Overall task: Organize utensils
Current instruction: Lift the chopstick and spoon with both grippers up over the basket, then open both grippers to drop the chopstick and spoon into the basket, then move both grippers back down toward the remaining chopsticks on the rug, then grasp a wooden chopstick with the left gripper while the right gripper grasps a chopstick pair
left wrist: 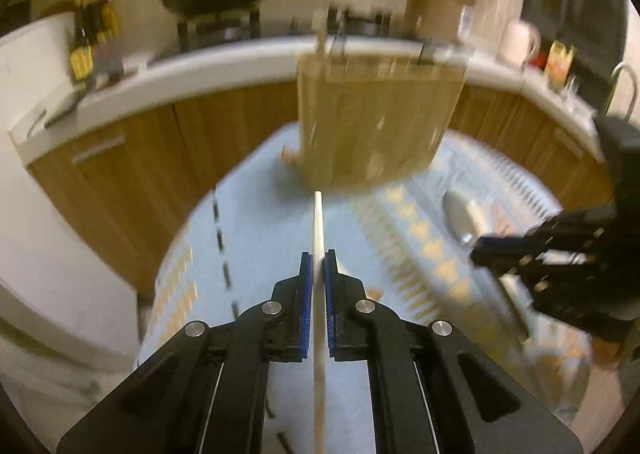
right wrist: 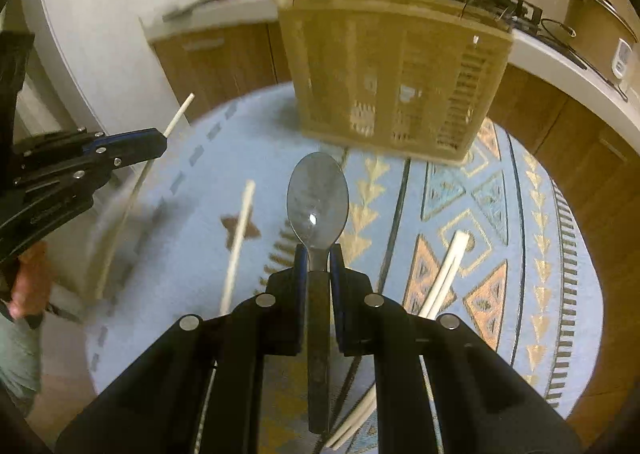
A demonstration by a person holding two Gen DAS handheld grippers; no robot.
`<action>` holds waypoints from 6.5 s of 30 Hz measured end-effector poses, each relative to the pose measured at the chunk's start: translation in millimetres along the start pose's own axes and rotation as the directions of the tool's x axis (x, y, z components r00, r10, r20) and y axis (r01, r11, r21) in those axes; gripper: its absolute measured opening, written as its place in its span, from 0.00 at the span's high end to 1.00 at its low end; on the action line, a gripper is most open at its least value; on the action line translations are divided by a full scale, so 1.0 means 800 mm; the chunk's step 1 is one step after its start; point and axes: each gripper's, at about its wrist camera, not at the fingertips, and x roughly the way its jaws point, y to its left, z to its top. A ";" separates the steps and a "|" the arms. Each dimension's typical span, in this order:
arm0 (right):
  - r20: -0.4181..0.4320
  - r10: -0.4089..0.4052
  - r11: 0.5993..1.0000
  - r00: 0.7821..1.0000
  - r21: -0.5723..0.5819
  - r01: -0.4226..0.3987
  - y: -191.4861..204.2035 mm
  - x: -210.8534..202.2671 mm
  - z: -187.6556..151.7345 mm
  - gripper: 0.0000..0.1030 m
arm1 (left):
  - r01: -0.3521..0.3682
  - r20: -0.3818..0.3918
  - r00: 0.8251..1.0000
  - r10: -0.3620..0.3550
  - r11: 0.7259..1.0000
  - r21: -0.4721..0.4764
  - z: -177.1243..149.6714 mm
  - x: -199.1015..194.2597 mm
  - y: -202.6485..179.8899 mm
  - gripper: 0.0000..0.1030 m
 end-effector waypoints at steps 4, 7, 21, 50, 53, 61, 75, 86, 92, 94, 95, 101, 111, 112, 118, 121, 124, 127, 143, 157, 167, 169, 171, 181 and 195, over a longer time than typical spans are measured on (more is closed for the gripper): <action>0.106 0.048 0.999 0.993 0.018 -0.050 -0.009 -0.030 0.007 0.91 | 0.048 0.159 0.986 -0.043 0.998 -0.027 0.019 -0.039 -0.009 0.97; 0.194 0.069 0.997 0.979 0.022 -0.074 -0.010 -0.054 0.015 0.91 | 0.068 0.286 0.957 -0.049 0.996 -0.056 0.037 -0.067 -0.010 0.96; 0.489 -0.038 0.989 0.871 0.145 -0.038 -0.067 -0.124 0.091 0.91 | 0.121 0.603 0.798 -0.012 0.983 -0.140 0.121 -0.124 -0.022 0.96; 0.670 -0.245 0.967 0.701 0.218 0.130 -0.136 -0.050 0.189 0.91 | 0.102 0.686 0.719 0.111 0.960 -0.262 0.202 0.001 -0.007 0.96; 0.666 -0.256 0.965 0.701 0.222 0.141 -0.140 -0.040 0.188 0.91 | 0.078 0.694 0.708 0.129 0.963 -0.258 0.201 0.007 -0.011 0.96; 0.678 -0.247 0.967 0.692 0.219 0.130 -0.143 -0.037 0.186 0.91 | 0.119 0.735 0.671 0.094 0.965 -0.232 0.202 -0.008 -0.005 0.96; 0.673 -0.267 0.963 0.690 0.213 0.164 -0.140 -0.023 0.177 0.91 | -0.012 0.755 0.629 0.186 0.973 -0.230 0.178 0.013 -0.022 0.96; 0.681 -0.271 0.962 0.680 0.212 0.170 -0.135 -0.021 0.173 0.91 | 0.004 0.775 0.607 0.178 0.974 -0.226 0.184 0.004 -0.019 0.96; 0.685 -0.254 0.966 0.683 0.209 0.150 -0.139 -0.019 0.168 0.91 | 0.001 0.773 0.608 0.181 0.973 -0.229 0.181 0.006 -0.013 0.96; 0.684 -0.243 0.968 0.687 0.215 0.128 -0.144 -0.019 0.167 0.91 | 0.011 0.774 0.607 0.178 0.973 -0.232 0.180 0.004 -0.011 0.96; 0.682 -0.237 0.969 0.692 0.219 0.115 -0.148 -0.020 0.167 0.91 | 0.010 0.776 0.605 0.180 0.972 -0.233 0.180 0.004 -0.011 0.96; 0.637 -0.159 0.978 0.754 0.207 0.030 -0.164 -0.008 0.168 0.91 | 0.016 0.777 0.604 0.178 0.972 -0.235 0.178 0.004 -0.008 0.96; 0.629 -0.172 0.978 0.758 0.203 0.054 -0.158 0.001 0.152 0.91 | 0.038 0.784 0.600 0.160 0.973 -0.228 0.184 0.006 0.002 0.96; 0.628 -0.172 0.978 0.759 0.204 0.053 -0.160 0.001 0.151 0.91 | 0.031 0.785 0.598 0.164 0.973 -0.227 0.184 0.008 0.002 0.96; 0.623 -0.182 0.976 0.761 0.207 0.063 -0.162 0.003 0.145 0.90 | 0.002 0.780 0.603 0.167 0.978 -0.211 0.179 0.019 -0.008 0.96; 0.625 -0.180 0.979 0.759 0.192 0.074 -0.156 -0.004 0.143 0.89 | 0.013 0.781 0.604 0.159 0.978 -0.209 0.177 0.014 -0.009 0.96; 0.654 -0.169 0.982 0.738 0.172 0.073 -0.150 -0.014 0.141 0.82 | 0.028 0.782 0.607 0.143 0.979 -0.201 0.177 0.006 -0.008 0.96; 0.656 -0.161 0.984 0.737 0.162 0.071 -0.145 -0.025 0.135 0.82 | 0.021 0.791 0.594 0.145 0.981 -0.195 0.177 -0.001 -0.010 0.96; 0.645 -0.170 0.981 0.745 0.182 0.066 -0.148 -0.072 0.098 0.54 | 0.023 0.707 0.699 0.106 0.985 -0.170 0.160 -0.004 -0.008 0.54; 0.510 -0.201 0.958 0.836 0.280 0.059 -0.143 -0.118 0.026 0.50 | 0.008 0.497 0.862 0.101 0.977 -0.213 0.103 -0.060 0.012 0.45; 0.146 -0.059 0.958 0.988 0.286 0.015 -0.123 -0.035 -0.013 0.50 | 0.040 -0.002 0.999 -0.043 0.960 -0.277 0.023 0.017 0.037 0.51; 0.085 -0.046 0.951 0.995 0.309 0.018 -0.128 -0.016 -0.021 0.50 | 0.041 -0.089 0.994 -0.070 0.955 -0.295 0.003 0.040 0.041 0.56; 0.023 -0.033 0.938 0.999 0.346 0.023 -0.135 0.003 -0.032 0.50 | 0.038 -0.142 0.986 -0.087 0.947 -0.319 -0.015 0.059 0.047 0.57; -0.068 -0.051 0.942 0.996 0.327 0.070 -0.128 0.038 -0.050 0.67 | 0.013 -0.266 0.962 -0.067 0.980 -0.200 -0.034 0.098 -0.005 0.76; -0.114 -0.164 0.970 0.980 0.162 0.181 -0.095 0.060 -0.047 0.67 | -0.111 -0.284 0.951 0.118 0.993 0.041 -0.031 0.118 -0.070 0.81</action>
